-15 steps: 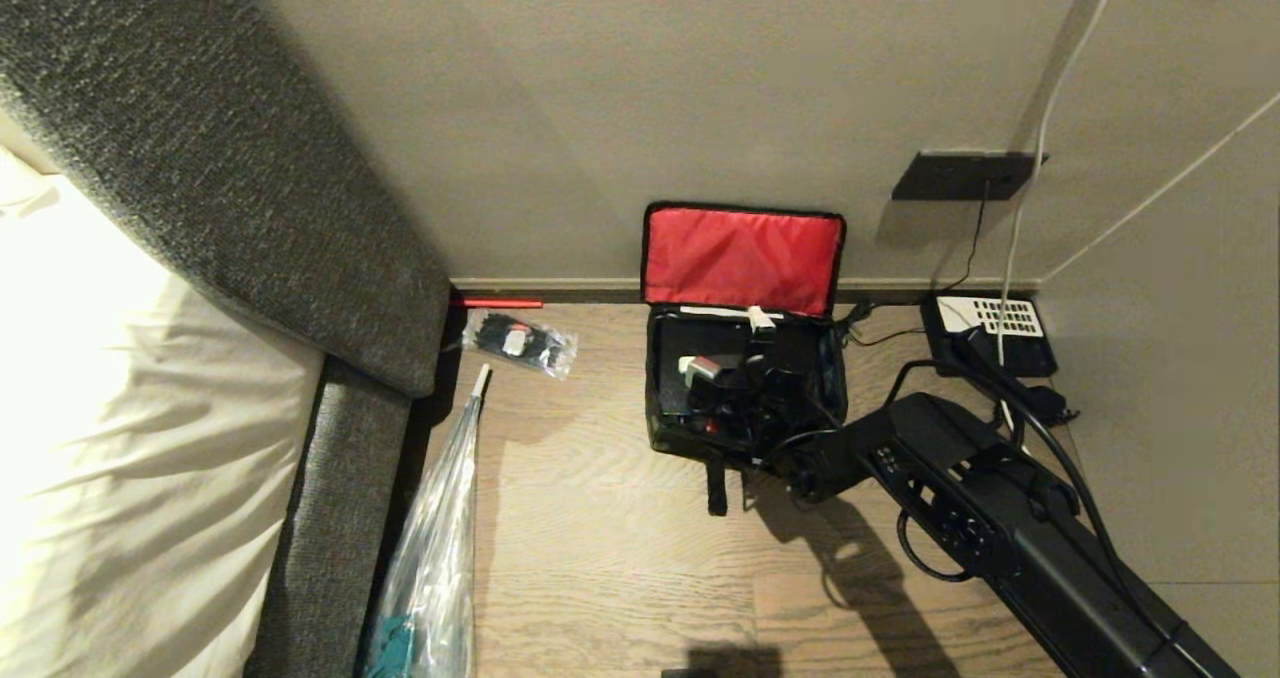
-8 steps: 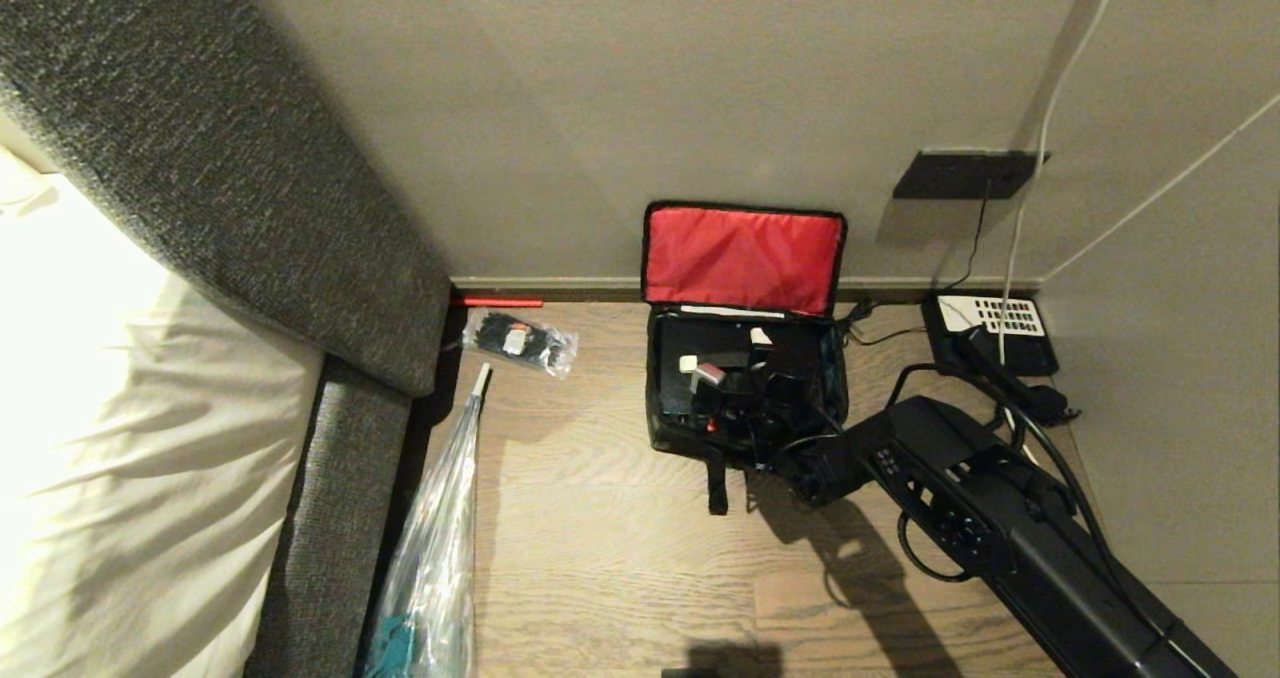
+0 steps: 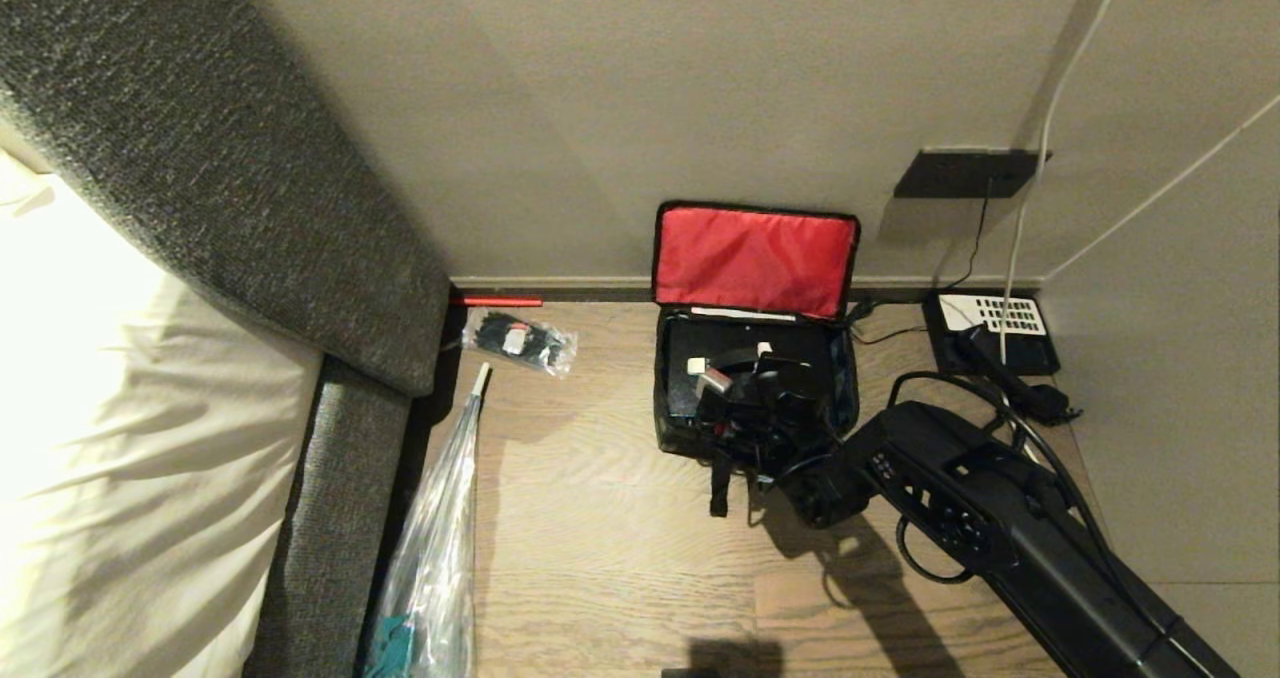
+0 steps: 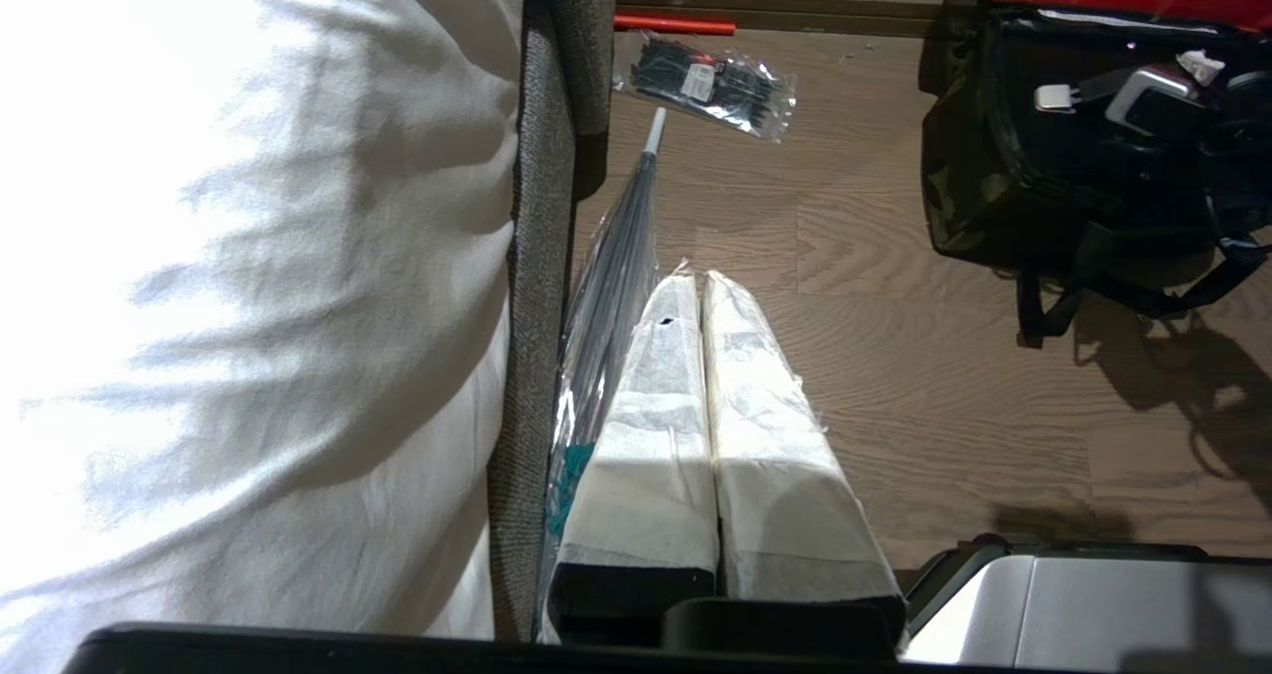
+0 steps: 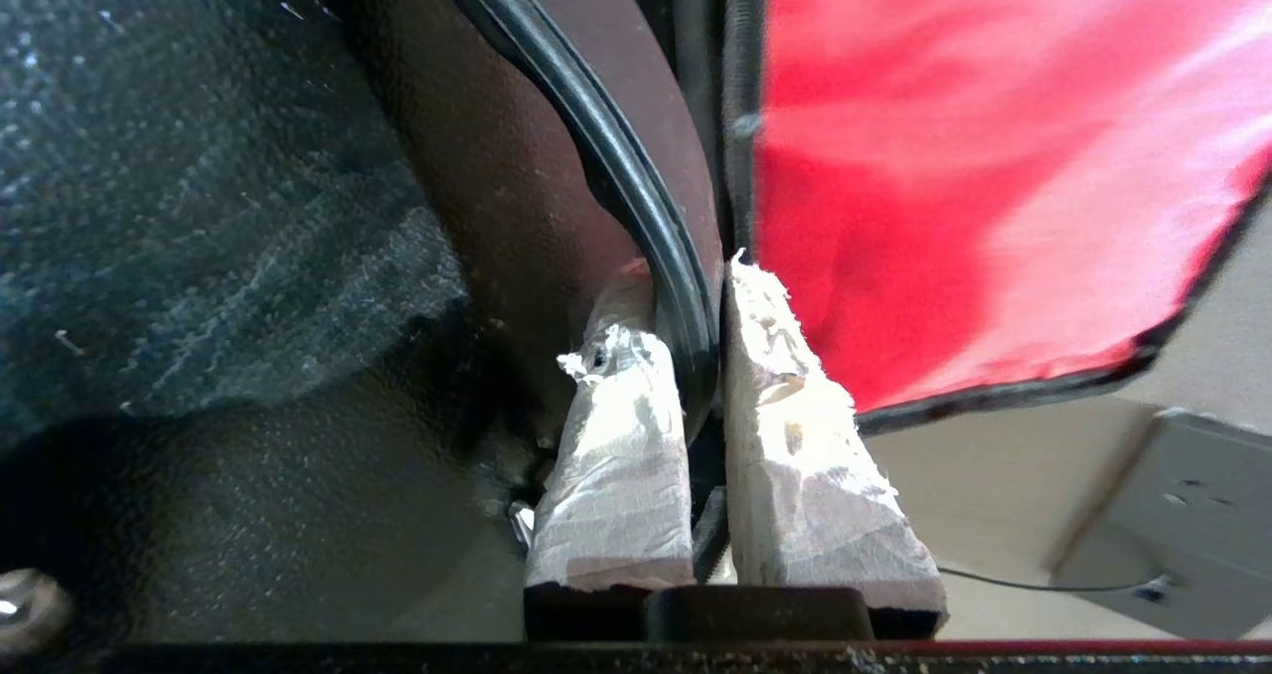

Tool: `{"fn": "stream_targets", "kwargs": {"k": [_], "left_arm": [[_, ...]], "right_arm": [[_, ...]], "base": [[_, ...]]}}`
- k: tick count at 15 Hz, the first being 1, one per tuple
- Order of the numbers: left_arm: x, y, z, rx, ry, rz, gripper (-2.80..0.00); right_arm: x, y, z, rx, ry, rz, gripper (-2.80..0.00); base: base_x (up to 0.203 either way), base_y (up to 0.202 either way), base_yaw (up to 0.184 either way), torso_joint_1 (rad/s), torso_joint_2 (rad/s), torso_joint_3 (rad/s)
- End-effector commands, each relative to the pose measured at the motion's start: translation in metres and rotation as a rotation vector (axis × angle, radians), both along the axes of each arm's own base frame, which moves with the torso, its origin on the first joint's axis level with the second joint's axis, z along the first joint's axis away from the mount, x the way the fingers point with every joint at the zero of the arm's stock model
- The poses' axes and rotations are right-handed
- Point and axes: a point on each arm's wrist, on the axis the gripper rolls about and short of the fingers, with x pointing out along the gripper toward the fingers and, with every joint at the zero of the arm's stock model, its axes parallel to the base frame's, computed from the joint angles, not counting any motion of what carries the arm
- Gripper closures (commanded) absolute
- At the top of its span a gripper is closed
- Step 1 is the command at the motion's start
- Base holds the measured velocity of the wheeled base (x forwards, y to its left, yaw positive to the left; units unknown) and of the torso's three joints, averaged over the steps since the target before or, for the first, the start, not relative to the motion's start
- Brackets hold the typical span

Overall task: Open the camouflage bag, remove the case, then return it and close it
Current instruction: Grip the handle, then lift the black box

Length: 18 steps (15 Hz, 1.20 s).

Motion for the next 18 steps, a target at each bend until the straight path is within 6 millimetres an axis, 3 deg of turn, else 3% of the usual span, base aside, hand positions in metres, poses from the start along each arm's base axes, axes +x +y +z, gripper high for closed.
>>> {"fn": "stream_targets", "kwargs": {"k": [1,12,18], "left_arm": [[0.000,0.000,0.000,0.000,0.000,0.000,0.00],[0.000,0.000,0.000,0.000,0.000,0.000,0.00],[0.000,0.000,0.000,0.000,0.000,0.000,0.00]], "right_arm": [[-0.013,0.013,0.019,0.021,-0.065,0.026,0.00],[-0.038,0.057,0.053,0.071,-0.117,0.091,0.00],[-0.046,0.059,0.086,0.081,-0.149,0.096,0.00]], "base": [[0.000,0.000,0.000,0.000,0.00,0.000],[0.000,0.000,0.000,0.000,0.00,0.000],[0.000,0.000,0.000,0.000,0.00,0.000]]}}
